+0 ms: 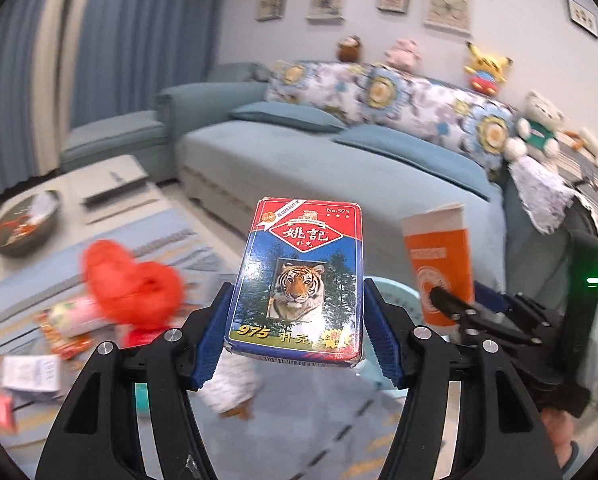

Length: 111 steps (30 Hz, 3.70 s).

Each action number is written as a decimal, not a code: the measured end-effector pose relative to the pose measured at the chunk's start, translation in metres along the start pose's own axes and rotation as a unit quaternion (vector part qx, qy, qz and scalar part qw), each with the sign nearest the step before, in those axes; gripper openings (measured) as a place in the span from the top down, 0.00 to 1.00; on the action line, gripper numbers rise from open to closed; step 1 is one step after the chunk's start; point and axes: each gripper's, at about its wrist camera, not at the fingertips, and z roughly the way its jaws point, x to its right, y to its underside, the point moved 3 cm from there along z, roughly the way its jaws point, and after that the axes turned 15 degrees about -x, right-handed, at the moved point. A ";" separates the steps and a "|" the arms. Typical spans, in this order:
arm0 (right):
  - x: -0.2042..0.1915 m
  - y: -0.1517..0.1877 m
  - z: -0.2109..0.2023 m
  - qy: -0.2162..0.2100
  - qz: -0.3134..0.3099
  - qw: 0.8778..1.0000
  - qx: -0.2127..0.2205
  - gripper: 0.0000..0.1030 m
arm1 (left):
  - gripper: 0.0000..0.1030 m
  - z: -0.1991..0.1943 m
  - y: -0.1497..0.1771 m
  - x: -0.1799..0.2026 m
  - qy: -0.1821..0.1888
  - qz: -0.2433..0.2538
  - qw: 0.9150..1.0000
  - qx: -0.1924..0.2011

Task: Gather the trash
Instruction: 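Carry the card box and orange cup over the basket and open both tools, then move both tools back over the rug toward the pink packet and tissue pack, then grasp the pink packet with the left tool while the right tool grasps the heart-print tissue pack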

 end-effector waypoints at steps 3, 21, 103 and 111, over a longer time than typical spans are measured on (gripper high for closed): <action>0.032 0.005 0.036 -0.006 0.057 0.996 -0.067 0.52 | 0.41 0.044 -0.006 0.024 0.016 0.020 0.999 -0.040; 0.092 0.048 0.112 -0.010 0.152 0.977 -0.148 0.46 | 0.22 0.125 0.015 0.025 0.023 -0.034 0.996 -0.084; -0.215 0.039 0.105 -0.080 -0.198 0.974 -0.074 0.80 | 0.65 -0.080 0.176 -0.332 -0.256 -0.281 0.923 -0.057; -0.173 0.013 0.050 -0.089 -0.165 0.982 -0.020 0.80 | 0.65 -0.094 0.106 -0.247 -0.184 -0.208 0.961 -0.010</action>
